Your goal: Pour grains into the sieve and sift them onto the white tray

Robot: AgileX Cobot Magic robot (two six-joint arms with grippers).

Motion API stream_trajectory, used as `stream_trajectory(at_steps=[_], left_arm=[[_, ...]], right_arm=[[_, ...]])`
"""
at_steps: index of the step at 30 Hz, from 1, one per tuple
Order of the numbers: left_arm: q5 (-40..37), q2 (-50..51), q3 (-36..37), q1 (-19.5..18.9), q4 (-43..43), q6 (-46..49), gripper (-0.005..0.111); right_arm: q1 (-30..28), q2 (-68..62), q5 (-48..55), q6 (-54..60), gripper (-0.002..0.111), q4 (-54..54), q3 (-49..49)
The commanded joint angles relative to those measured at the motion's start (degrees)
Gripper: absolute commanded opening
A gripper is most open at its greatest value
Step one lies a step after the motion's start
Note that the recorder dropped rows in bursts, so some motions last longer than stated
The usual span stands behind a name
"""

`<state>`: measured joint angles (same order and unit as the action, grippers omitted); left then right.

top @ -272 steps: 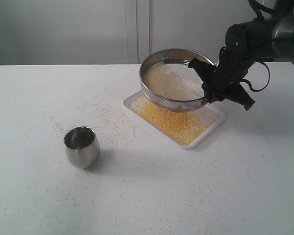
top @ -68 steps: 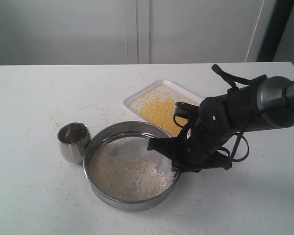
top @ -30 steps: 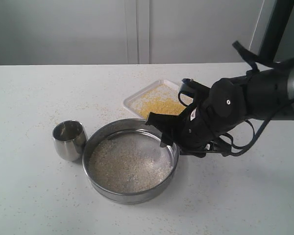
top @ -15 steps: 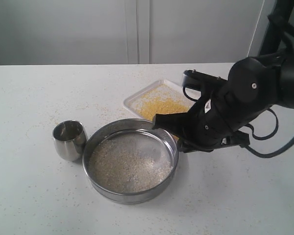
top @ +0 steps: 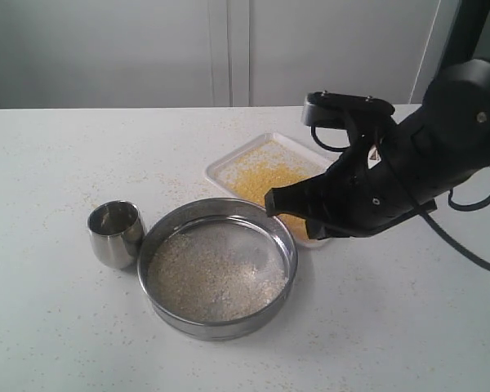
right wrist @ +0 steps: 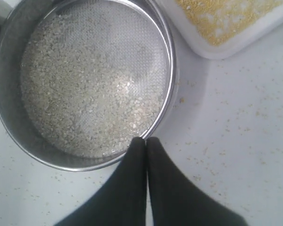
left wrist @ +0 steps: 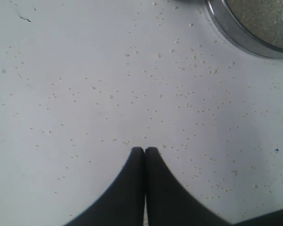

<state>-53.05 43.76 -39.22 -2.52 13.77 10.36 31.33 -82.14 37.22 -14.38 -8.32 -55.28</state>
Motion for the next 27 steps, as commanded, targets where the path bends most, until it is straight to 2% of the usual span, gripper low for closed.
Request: stream_trajectory(at_steps=[1, 16, 27], left_arm=[[-0.6, -0.4, 0.4, -0.1, 0.3, 0.2, 0.000], [-0.6, -0.4, 0.4, -0.1, 0.3, 0.2, 0.000], [-0.6, -0.4, 0.4, -0.1, 0.3, 0.2, 0.000]], right_arm=[[-2.9, 1.4, 0.1, 2.5, 0.000, 1.0, 0.0], [-14.5, 5.7, 2.3, 7.1, 0.000, 1.5, -0.1], [-22.2, 10.2, 6.7, 14.7, 0.000, 0.8, -0.1]])
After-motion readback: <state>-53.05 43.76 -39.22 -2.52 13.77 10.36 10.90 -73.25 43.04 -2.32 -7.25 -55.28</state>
